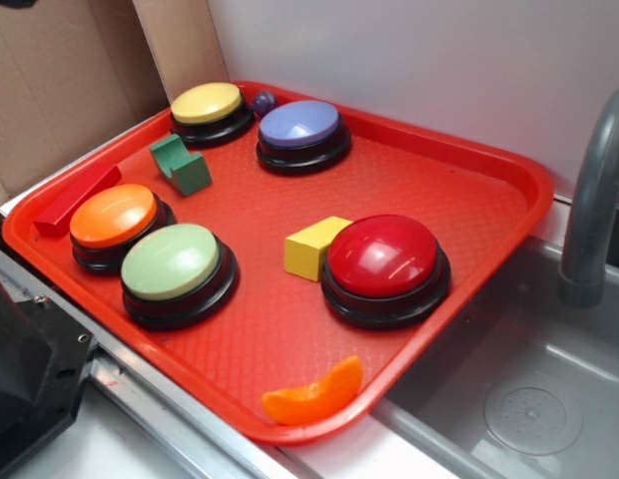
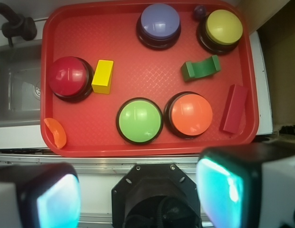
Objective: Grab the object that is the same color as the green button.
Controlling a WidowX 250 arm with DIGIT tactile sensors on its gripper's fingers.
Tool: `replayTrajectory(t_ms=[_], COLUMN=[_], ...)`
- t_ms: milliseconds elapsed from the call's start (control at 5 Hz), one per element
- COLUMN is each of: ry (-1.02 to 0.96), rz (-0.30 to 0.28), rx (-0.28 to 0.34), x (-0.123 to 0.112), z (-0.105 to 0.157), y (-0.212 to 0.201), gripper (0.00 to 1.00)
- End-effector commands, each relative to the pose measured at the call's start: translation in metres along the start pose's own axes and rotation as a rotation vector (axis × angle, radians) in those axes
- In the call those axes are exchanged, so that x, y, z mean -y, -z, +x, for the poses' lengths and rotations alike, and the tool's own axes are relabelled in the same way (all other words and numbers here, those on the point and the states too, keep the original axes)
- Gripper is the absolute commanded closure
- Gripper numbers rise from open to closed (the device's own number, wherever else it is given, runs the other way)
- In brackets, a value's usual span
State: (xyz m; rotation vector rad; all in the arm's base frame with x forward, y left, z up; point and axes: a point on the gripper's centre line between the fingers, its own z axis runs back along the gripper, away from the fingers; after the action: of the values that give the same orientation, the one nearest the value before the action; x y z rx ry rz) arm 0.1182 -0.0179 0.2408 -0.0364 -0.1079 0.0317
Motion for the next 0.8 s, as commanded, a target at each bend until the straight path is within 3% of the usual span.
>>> replayTrajectory(t_ms=[0, 200, 400, 600], ry=[0.0, -0.138, -0.393, -0.64], rz=[0.0, -0.018, -0.033, -0.036], rx=[0.0, 0.037, 0.026, 0.092], x=[0.0, -0.006, -0.023, -0.044], z=[0.0, 0.006, 0.021, 0.039], y=[0.0, 0.008, 0.035, 0.061], gripper=[0.0, 0.0, 0.0, 0.0])
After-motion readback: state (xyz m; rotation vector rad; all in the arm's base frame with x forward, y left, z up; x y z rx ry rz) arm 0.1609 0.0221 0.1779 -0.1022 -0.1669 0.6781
